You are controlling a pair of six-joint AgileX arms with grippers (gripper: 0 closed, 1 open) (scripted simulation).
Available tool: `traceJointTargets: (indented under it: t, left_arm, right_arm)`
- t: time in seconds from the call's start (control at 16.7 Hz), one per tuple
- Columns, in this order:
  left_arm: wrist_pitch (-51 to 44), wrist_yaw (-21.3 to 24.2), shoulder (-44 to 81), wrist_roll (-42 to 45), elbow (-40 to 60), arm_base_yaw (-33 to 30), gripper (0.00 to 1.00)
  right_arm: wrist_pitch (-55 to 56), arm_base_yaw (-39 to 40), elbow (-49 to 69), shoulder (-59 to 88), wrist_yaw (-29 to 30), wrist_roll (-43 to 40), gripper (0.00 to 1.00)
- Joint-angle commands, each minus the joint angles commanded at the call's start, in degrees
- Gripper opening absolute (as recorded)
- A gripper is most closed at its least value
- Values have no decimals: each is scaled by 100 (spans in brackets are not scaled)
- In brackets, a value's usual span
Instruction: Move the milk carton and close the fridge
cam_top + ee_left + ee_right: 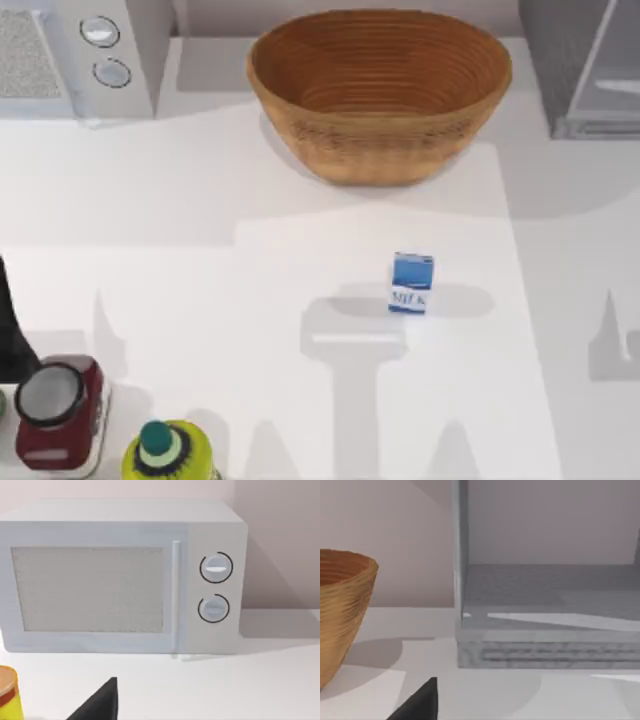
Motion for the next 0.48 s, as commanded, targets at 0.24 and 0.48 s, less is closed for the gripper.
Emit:
traceJointTargets:
  t: [0.24, 0.48]
  left_arm:
    - [0, 0, 0, 0, 0, 0, 100]
    - [0, 0, 0, 0, 0, 0, 100]
  right_arm:
    - [206, 209, 10, 206, 209, 11, 100]
    - [1170, 1321, 51, 1195, 1322, 40, 100]
